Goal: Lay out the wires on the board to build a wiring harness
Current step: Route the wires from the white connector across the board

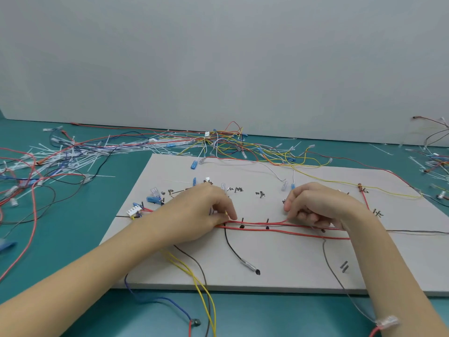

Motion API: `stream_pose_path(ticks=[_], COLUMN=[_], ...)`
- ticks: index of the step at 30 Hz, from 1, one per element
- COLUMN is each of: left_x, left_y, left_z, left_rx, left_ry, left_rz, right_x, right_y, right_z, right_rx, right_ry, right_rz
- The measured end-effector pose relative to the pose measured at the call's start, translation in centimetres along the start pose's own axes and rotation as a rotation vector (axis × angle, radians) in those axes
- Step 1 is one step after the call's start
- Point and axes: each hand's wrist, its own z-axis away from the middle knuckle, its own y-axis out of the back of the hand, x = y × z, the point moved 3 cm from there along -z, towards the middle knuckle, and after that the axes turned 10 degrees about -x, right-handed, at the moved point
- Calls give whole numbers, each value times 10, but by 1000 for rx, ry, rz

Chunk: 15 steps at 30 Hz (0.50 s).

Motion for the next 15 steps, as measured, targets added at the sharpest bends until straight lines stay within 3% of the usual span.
stream_pose_path(ticks=[7,15], left_x=[26,35], left_y=[-16,-23], left_z=[-4,-12], left_rx=[-42,-72], left_ry=[-140,-110], left_rz=[-212,-399], right_x=[1,0], right_y=[6,11], right_z=[2,6], right_rx=[16,-114], right_ry=[61,204], right_rz=[-29,-194])
